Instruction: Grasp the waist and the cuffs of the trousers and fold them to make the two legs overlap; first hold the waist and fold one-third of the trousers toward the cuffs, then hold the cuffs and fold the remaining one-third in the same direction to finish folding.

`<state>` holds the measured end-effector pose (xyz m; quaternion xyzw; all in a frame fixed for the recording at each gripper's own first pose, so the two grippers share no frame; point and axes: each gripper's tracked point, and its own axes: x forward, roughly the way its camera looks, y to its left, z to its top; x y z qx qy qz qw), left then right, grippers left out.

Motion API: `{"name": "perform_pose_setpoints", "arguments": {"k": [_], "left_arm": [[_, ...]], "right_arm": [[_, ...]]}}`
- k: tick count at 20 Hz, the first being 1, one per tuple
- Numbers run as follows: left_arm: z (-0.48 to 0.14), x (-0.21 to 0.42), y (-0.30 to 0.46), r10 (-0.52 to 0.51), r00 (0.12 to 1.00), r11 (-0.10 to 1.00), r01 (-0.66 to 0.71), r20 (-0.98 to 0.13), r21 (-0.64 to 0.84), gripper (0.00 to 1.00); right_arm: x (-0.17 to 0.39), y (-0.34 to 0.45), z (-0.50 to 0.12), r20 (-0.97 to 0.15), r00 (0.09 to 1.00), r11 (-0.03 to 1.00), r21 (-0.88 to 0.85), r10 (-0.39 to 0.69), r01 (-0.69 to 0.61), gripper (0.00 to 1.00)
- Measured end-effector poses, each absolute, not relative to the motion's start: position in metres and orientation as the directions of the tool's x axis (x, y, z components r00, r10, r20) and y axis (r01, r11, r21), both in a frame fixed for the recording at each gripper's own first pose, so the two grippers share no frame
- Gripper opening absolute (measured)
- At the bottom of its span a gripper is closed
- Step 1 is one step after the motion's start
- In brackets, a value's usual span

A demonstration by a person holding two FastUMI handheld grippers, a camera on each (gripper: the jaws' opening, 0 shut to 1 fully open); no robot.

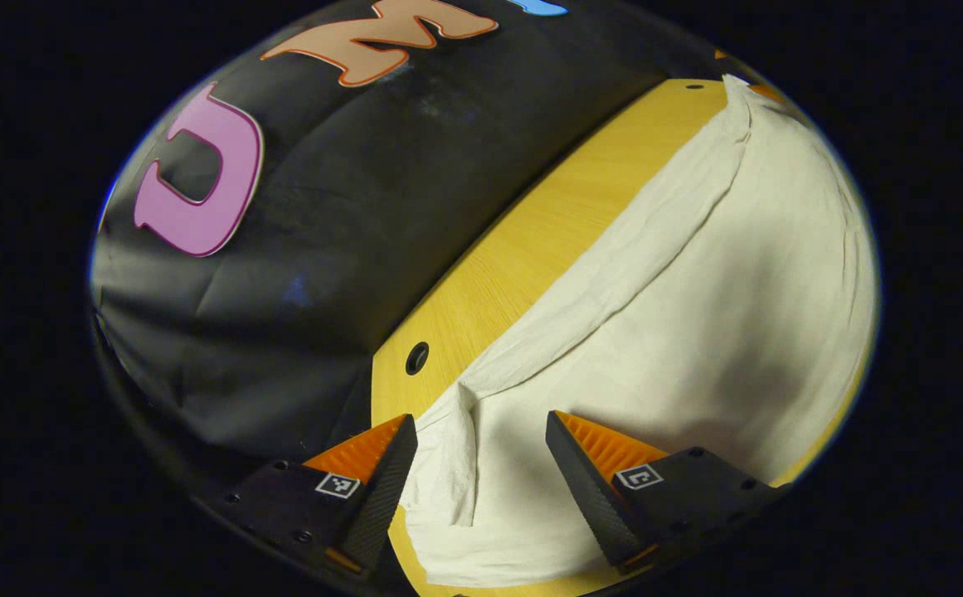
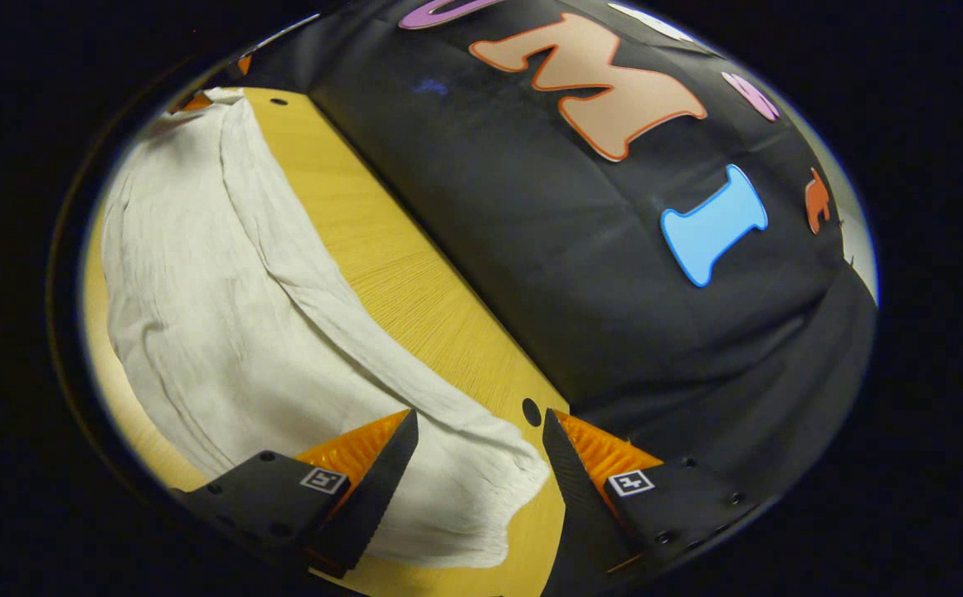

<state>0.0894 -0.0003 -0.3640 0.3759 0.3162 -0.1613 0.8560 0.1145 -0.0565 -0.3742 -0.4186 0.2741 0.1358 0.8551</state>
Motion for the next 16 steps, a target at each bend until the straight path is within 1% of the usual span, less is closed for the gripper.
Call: {"name": "perform_pose_setpoints", "arguments": {"k": [1,2,3,4,5,6,7,8,9,10,12,13,14,15,16], "left_arm": [[-0.354,0.086,-0.006,-0.042,0.760,0.703,0.484,-0.649,0.521,0.95],[-0.344,0.080,-0.010,-0.048,0.771,0.740,0.455,-0.636,0.496,0.95],[-0.335,0.076,-0.015,-0.048,0.782,0.776,0.420,-0.621,0.470,0.95],[-0.325,0.066,-0.021,-0.053,0.790,0.813,0.390,-0.611,0.433,0.95],[-0.317,0.058,-0.028,-0.065,0.793,0.845,0.366,-0.606,0.389,0.95],[-0.310,0.051,-0.035,-0.078,0.796,0.875,0.343,-0.600,0.341,0.95],[-0.303,0.047,-0.041,-0.091,0.797,0.899,0.323,-0.597,0.295,0.95],[-0.296,0.044,-0.046,-0.105,0.799,0.918,0.307,-0.592,0.252,0.95],[-0.289,0.042,-0.049,-0.112,0.805,0.932,0.289,-0.583,0.221,0.95],[-0.286,0.046,-0.048,-0.115,0.809,0.943,0.271,-0.576,0.194,0.95],[-0.278,0.052,-0.049,-0.121,0.821,0.958,0.243,-0.558,0.150,0.95],[-0.273,0.054,-0.051,-0.125,0.826,0.963,0.234,-0.549,0.133,0.95],[-0.269,0.051,-0.052,-0.123,0.831,0.966,0.225,-0.543,0.124,0.95],[-0.264,0.050,-0.054,-0.124,0.832,0.968,0.221,-0.540,0.118,0.95],[-0.263,0.050,-0.053,-0.118,0.833,0.969,0.215,-0.541,0.120,0.96]], "right_arm": [[0.111,-0.060,-0.368,-0.577,0.817,0.656,-0.616,0.001,-0.436,0.98],[0.107,-0.065,-0.361,-0.575,0.818,0.699,-0.586,-0.003,-0.409,1.00],[0.104,-0.070,-0.356,-0.579,0.815,0.742,-0.549,-0.007,-0.384,0.98],[0.098,-0.077,-0.352,-0.586,0.810,0.782,-0.512,-0.016,-0.355,1.00],[0.092,-0.085,-0.348,-0.592,0.805,0.815,-0.478,-0.025,-0.327,0.98],[0.089,-0.096,-0.345,-0.596,0.802,0.843,-0.449,-0.035,-0.297,0.98],[0.085,-0.107,-0.344,-0.606,0.794,0.869,-0.415,-0.044,-0.269,1.00],[0.081,-0.117,-0.346,-0.618,0.785,0.893,-0.382,-0.055,-0.238,0.98],[0.076,-0.127,-0.348,-0.631,0.773,0.915,-0.346,-0.066,-0.205,1.00],[0.070,-0.139,-0.347,-0.646,0.759,0.937,-0.307,-0.078,-0.166,1.00],[0.058,-0.159,-0.357,-0.687,0.720,0.975,-0.210,-0.095,-0.072,0.98],[0.053,-0.169,-0.363,-0.708,0.698,0.986,-0.168,-0.108,-0.017,1.00],[0.046,-0.178,-0.371,-0.724,0.678,0.989,-0.145,-0.130,0.035,1.00],[0.040,-0.189,-0.376,-0.737,0.660,0.989,-0.126,-0.149,0.083,0.98],[0.037,-0.193,-0.381,-0.746,0.648,0.988,-0.108,-0.154,0.110,0.98]]}}
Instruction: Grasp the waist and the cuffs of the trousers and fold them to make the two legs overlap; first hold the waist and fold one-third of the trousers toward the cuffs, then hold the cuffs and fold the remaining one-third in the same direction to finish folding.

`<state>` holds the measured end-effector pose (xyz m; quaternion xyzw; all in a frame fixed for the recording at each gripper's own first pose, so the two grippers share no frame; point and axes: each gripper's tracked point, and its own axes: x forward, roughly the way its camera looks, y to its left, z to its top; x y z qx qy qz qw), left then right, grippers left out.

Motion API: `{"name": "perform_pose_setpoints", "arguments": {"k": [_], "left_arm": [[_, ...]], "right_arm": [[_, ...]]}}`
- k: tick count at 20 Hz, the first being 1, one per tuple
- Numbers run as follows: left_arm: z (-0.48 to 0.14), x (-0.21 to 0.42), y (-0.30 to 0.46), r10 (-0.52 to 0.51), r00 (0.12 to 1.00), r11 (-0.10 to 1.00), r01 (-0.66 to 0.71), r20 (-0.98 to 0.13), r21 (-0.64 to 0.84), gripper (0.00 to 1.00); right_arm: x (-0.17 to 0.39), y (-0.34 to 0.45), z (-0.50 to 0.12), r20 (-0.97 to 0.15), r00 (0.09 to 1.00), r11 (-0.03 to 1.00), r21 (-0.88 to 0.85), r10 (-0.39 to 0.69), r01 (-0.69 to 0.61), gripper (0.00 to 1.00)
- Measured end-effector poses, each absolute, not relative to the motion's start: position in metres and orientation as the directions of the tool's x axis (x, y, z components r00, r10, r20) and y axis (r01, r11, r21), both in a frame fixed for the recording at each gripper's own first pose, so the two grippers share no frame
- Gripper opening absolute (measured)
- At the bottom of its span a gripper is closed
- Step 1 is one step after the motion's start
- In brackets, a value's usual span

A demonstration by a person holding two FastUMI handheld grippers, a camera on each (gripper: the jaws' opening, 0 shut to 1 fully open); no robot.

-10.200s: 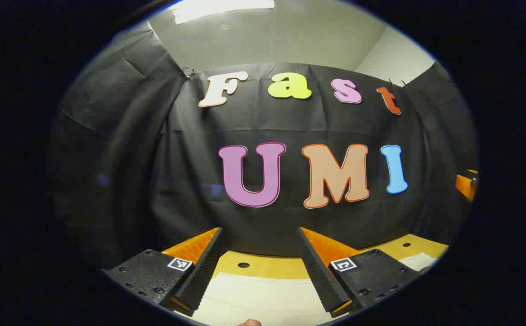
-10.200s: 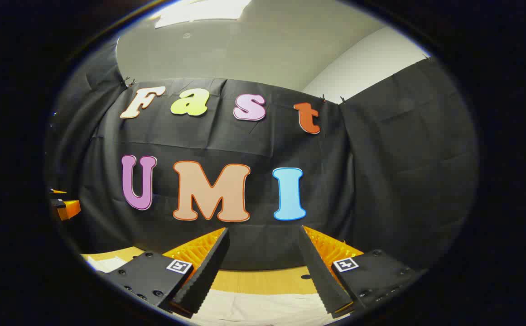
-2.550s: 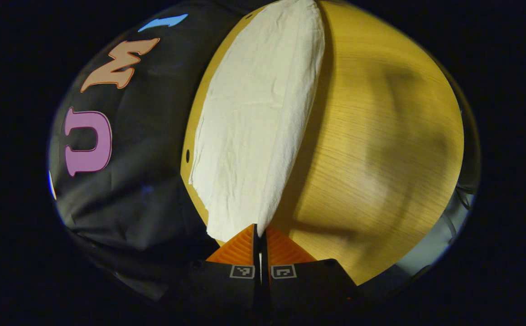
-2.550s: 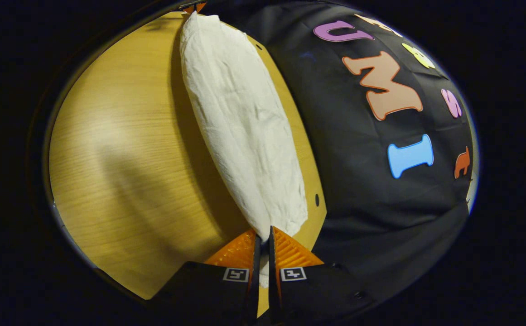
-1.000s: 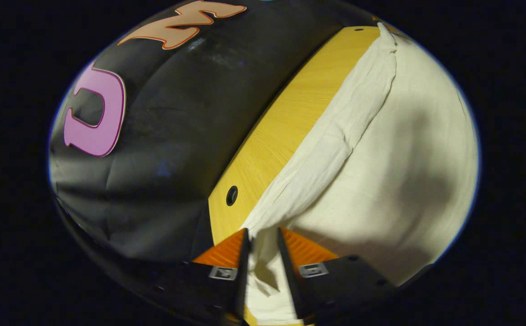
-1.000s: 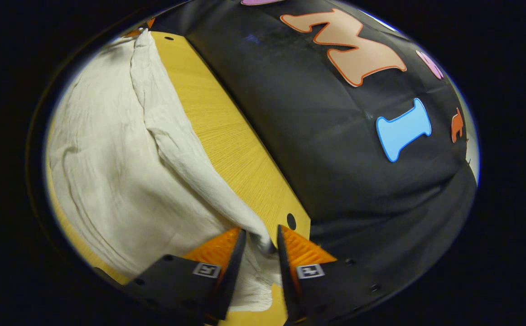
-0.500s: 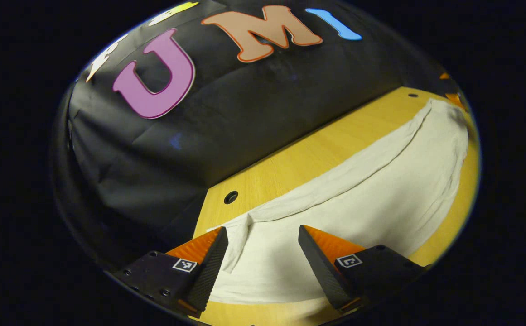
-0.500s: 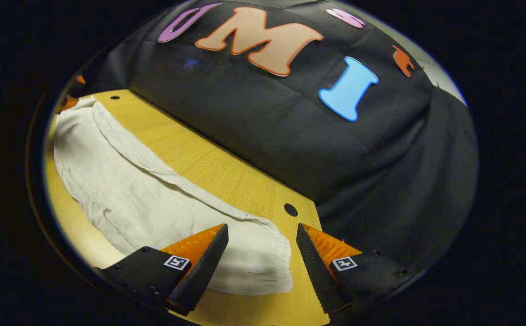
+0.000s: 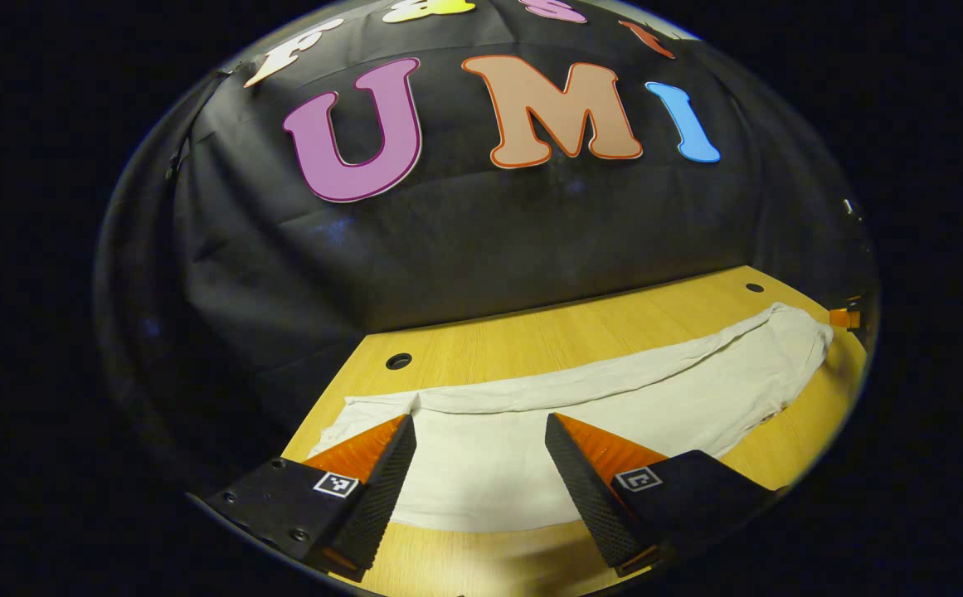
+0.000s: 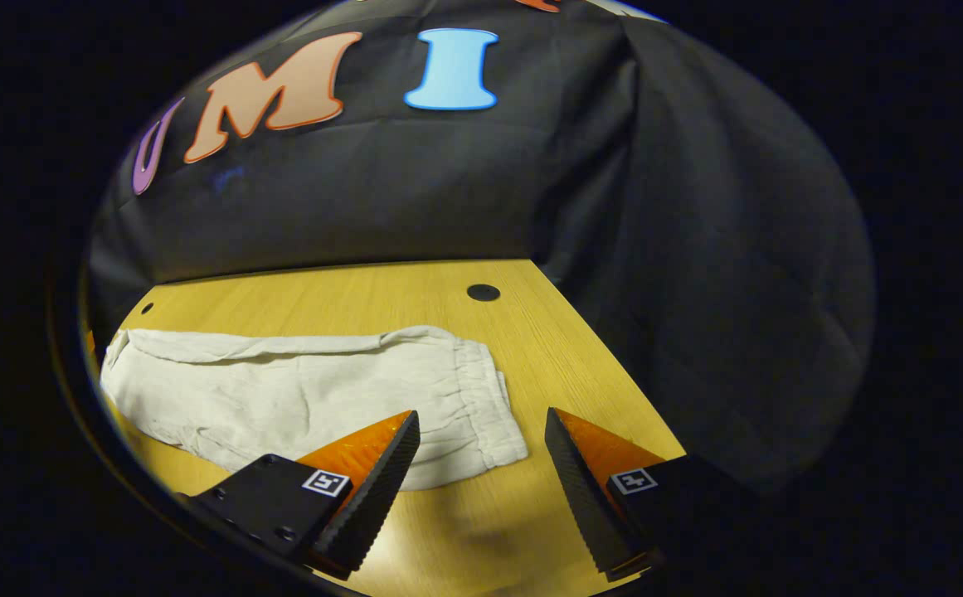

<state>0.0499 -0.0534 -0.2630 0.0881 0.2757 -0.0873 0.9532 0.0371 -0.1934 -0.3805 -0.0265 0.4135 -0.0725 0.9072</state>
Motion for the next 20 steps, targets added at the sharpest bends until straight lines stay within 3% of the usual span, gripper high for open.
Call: {"name": "perform_pose_setpoints", "arguments": {"k": [6,13,14,16,20], "left_arm": [[-0.257,0.043,-0.045,-0.081,0.832,0.977,0.175,-0.549,0.120,0.96],[-0.249,0.021,-0.036,-0.043,0.833,0.978,0.148,-0.551,0.148,0.96],[-0.248,0.019,-0.035,-0.038,0.834,0.978,0.143,-0.550,0.149,0.96],[-0.246,0.016,-0.037,-0.034,0.835,0.979,0.137,-0.550,0.148,0.96],[-0.244,0.011,-0.042,-0.024,0.835,0.981,0.125,-0.550,0.147,0.96]], "right_arm": [[0.022,-0.190,-0.419,-0.829,0.550,0.948,0.084,-0.105,0.308,0.94],[0.031,-0.187,-0.440,-0.859,0.510,0.778,0.290,-0.046,0.558,0.97],[0.032,-0.187,-0.442,-0.864,0.502,0.754,0.305,-0.038,0.583,0.93],[0.026,-0.198,-0.445,-0.877,0.477,0.717,0.302,-0.049,0.629,0.66],[0.027,-0.206,-0.449,-0.882,0.471,0.695,0.337,-0.003,0.635,0.23]]}}
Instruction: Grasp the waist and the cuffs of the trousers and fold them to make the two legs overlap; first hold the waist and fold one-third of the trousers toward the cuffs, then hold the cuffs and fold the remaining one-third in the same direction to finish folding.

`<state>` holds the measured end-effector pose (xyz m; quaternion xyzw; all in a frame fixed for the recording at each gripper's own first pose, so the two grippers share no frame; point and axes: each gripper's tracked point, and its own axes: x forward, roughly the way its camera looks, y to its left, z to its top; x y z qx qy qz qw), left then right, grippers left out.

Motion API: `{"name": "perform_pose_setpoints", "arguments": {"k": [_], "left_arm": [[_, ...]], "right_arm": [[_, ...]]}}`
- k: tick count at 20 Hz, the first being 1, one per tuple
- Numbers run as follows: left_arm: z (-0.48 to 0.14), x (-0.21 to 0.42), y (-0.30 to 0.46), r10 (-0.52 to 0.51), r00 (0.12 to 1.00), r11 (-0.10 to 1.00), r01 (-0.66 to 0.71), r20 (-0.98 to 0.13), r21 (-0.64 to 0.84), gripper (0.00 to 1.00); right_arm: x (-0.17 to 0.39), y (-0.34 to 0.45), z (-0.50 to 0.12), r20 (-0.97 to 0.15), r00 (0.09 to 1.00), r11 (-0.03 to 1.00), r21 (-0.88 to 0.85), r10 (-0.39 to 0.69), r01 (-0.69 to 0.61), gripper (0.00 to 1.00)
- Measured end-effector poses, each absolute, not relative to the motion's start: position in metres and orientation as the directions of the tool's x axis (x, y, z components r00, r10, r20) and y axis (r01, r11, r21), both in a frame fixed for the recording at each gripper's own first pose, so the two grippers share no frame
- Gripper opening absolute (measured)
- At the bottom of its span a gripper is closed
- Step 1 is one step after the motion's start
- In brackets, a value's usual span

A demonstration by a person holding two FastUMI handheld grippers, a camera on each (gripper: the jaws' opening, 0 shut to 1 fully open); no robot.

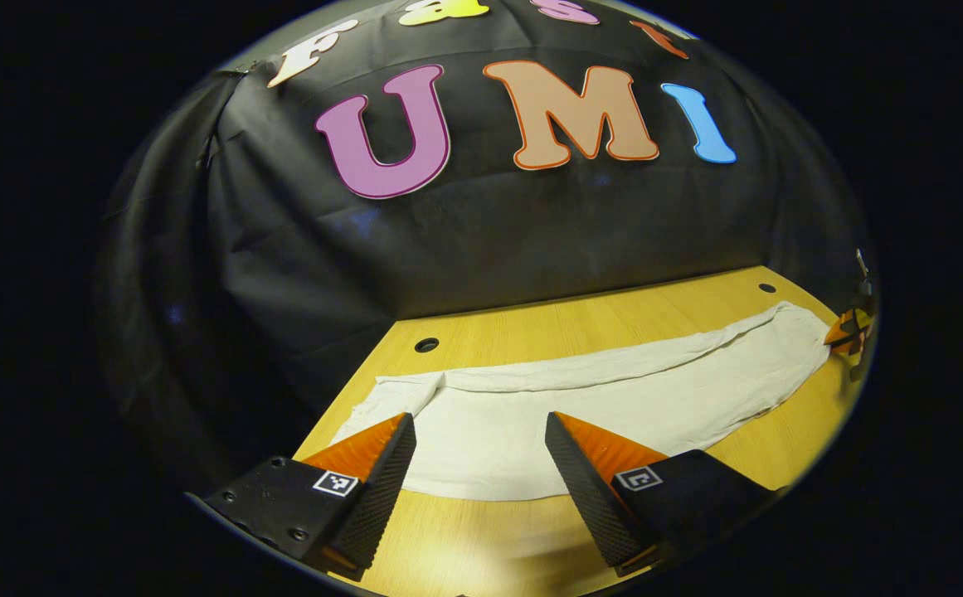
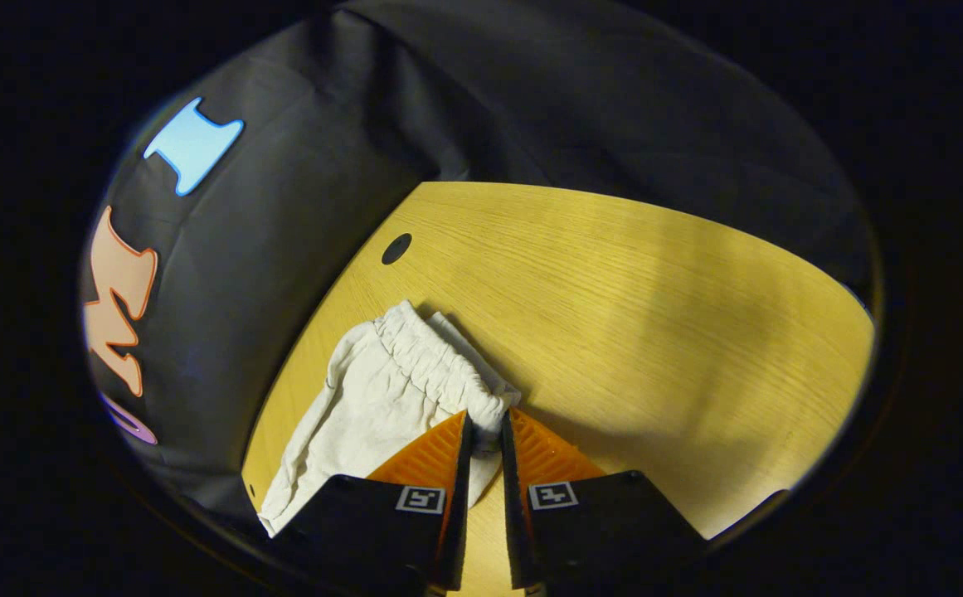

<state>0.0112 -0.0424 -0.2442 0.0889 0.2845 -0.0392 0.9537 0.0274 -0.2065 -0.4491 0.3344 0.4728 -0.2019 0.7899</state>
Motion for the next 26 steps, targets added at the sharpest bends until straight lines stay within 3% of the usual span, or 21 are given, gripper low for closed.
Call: {"name": "perform_pose_setpoints", "arguments": {"k": [3,7,13,19,26], "left_arm": [[-0.243,0.008,-0.049,-0.021,0.837,0.985,0.111,-0.547,0.133,0.96],[-0.241,-0.001,-0.055,-0.007,0.840,0.991,0.080,-0.543,0.110,0.96],[-0.242,-0.001,-0.046,-0.017,0.845,0.996,0.061,-0.535,0.064,0.96],[-0.245,0.009,-0.006,-0.030,0.841,0.998,0.055,-0.541,0.029,0.96],[-0.249,0.011,0.057,-0.009,0.840,1.000,0.014,-0.542,0.005,0.97]], "right_arm": [[0.027,-0.215,-0.443,-0.875,0.485,0.732,0.322,-0.012,0.600,0.16],[0.036,-0.214,-0.421,-0.856,0.516,0.756,0.338,0.001,0.560,0.16],[0.069,-0.193,-0.359,-0.768,0.639,0.805,0.407,0.045,0.432,0.15],[0.089,-0.107,-0.295,-0.681,0.721,0.837,0.463,0.128,0.290,0.15],[0.094,-0.008,-0.258,-0.628,0.748,0.843,0.506,0.216,0.182,0.15]]}}
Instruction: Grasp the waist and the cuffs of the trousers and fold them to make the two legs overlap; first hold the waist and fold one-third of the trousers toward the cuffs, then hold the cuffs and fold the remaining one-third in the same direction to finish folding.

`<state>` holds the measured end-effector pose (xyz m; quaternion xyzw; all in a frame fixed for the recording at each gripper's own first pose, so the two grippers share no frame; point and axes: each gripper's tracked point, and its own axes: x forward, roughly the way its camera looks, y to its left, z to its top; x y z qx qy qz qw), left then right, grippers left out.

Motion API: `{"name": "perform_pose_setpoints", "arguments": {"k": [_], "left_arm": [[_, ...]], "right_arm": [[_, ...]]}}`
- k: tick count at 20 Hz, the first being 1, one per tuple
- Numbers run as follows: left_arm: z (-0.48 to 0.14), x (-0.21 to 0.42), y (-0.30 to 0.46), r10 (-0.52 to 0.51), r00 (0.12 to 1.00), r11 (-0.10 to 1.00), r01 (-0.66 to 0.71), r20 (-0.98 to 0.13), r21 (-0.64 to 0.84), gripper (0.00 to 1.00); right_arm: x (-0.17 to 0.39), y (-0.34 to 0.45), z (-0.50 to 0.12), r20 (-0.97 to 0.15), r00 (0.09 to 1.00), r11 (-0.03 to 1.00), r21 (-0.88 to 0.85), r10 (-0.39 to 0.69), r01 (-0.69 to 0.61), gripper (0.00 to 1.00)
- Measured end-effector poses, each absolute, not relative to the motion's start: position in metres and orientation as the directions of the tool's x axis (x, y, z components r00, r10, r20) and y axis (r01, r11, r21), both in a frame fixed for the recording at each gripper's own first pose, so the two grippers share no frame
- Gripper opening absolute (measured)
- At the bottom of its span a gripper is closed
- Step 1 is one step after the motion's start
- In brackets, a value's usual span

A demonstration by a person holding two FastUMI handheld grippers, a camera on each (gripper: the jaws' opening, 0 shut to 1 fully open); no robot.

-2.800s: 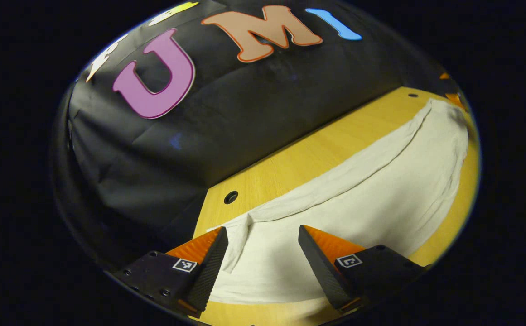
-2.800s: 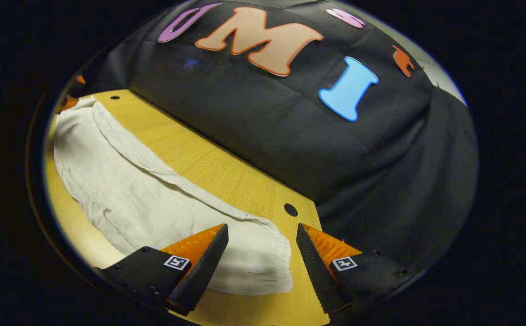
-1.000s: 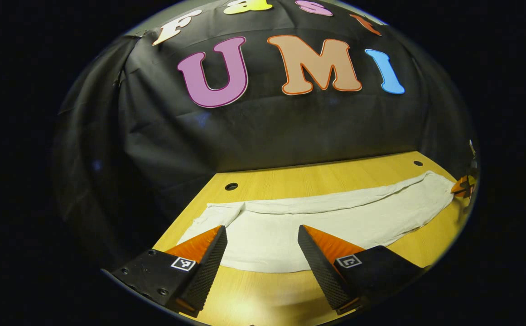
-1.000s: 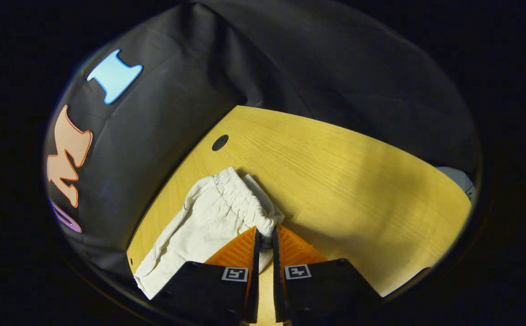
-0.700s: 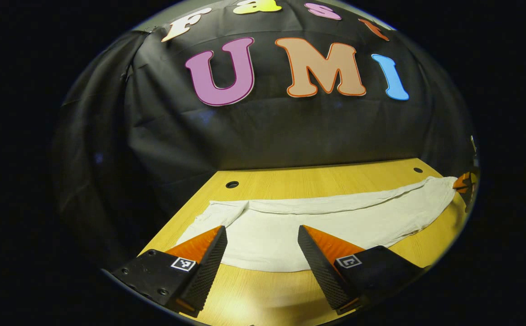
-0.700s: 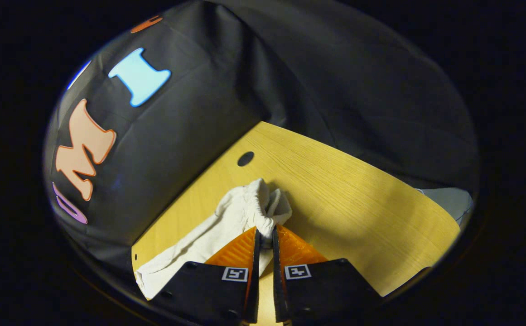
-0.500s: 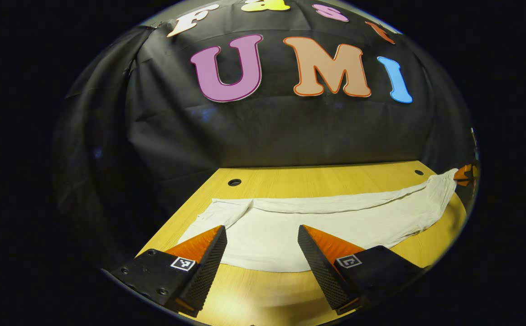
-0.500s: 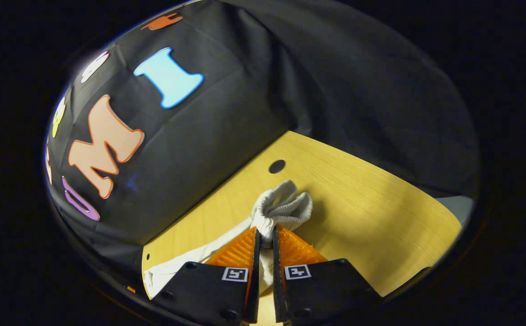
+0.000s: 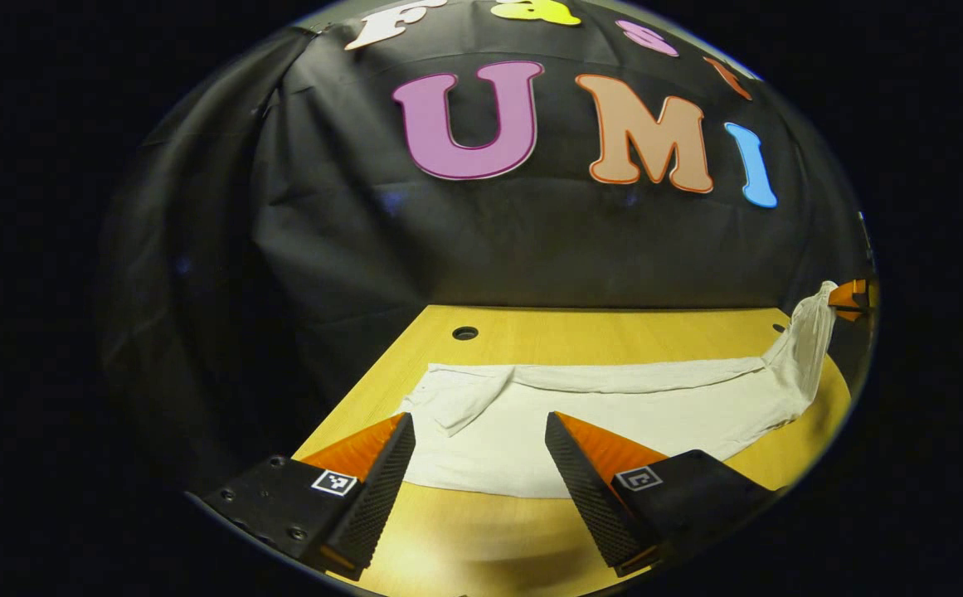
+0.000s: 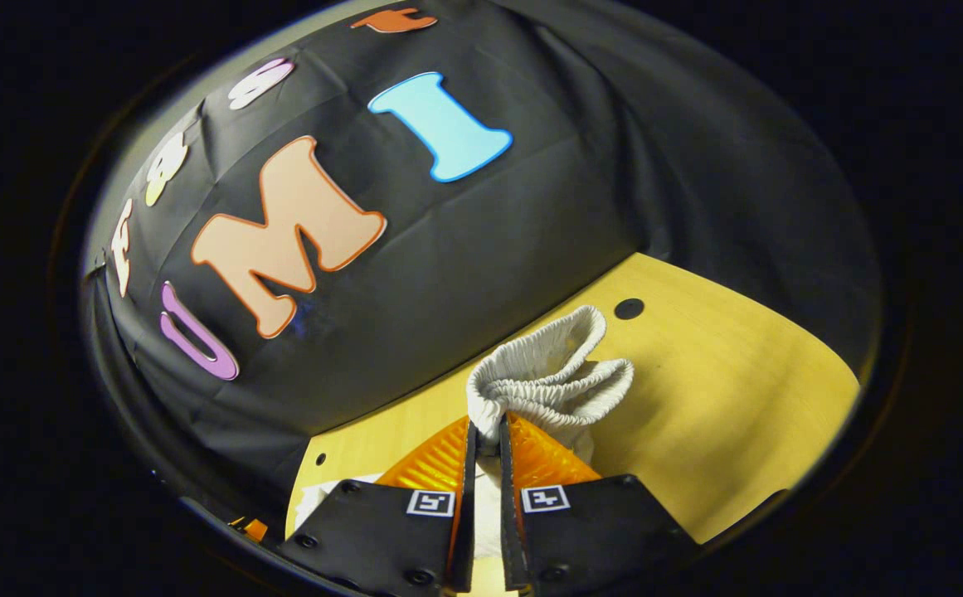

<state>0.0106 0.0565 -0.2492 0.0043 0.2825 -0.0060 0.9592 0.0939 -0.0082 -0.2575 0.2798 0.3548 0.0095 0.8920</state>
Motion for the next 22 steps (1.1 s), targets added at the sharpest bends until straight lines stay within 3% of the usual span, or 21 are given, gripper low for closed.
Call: {"name": "perform_pose_setpoints", "arguments": {"k": [8,16,22], "left_arm": [[-0.258,-0.001,0.100,0.014,0.827,1.000,-0.017,-0.562,0.000,0.96],[-0.272,-0.007,0.124,0.012,0.806,1.000,-0.019,-0.592,-0.007,0.96],[-0.299,0.006,0.132,-0.018,0.782,0.999,-0.009,-0.623,-0.040,0.96]], "right_arm": [[0.071,0.099,-0.268,-0.627,0.699,0.831,0.550,0.345,0.083,0.15],[0.025,0.172,-0.344,-0.734,0.538,0.867,0.498,0.415,0.012,0.15],[0.020,0.185,-0.347,-0.785,0.407,0.868,0.495,0.467,-0.040,0.16]]}}
